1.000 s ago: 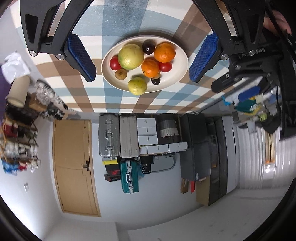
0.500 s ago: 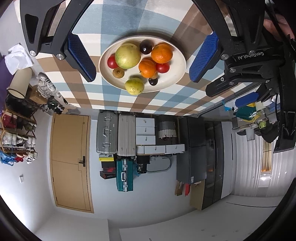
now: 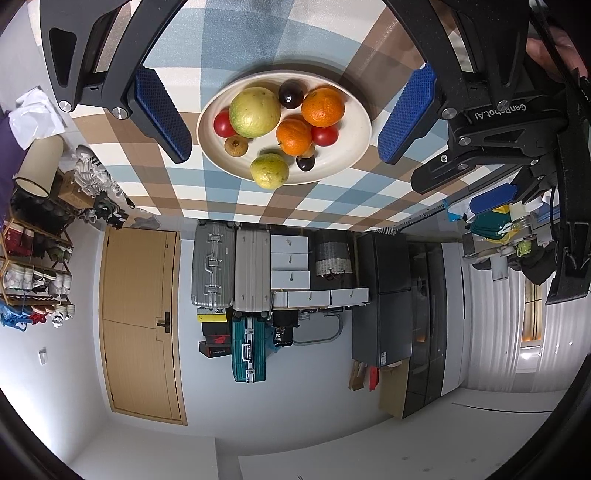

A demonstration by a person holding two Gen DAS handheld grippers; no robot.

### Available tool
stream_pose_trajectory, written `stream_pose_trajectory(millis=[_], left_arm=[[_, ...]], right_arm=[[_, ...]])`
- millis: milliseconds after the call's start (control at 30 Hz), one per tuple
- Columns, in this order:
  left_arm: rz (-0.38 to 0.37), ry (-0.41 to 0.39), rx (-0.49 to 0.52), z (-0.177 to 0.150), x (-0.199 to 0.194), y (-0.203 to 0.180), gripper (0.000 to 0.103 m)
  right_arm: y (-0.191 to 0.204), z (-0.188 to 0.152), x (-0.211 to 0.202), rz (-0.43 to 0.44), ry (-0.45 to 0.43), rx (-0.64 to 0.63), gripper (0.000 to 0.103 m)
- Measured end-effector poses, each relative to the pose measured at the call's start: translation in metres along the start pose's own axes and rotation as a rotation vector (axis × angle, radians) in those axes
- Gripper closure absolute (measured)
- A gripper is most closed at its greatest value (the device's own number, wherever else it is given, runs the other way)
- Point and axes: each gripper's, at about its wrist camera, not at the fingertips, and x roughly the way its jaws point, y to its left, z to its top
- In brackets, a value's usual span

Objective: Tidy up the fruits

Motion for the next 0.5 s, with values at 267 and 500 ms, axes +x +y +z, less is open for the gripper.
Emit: stream_pose_trajectory(millis=[267,500], left_arm=[[0.001,0.0,0.0,0.0001,-0.0004,0.0004,0.0],[0.0,0.0,0.0,-0.0001,-0.0002,0.0,0.0]], right_arm=[[0.0016,-0.0009,0.0001,0.003,0.0,-0.002,0.0],[0.0016,-0.0006,0.0002,0.002,0.0,-0.001,0.0]])
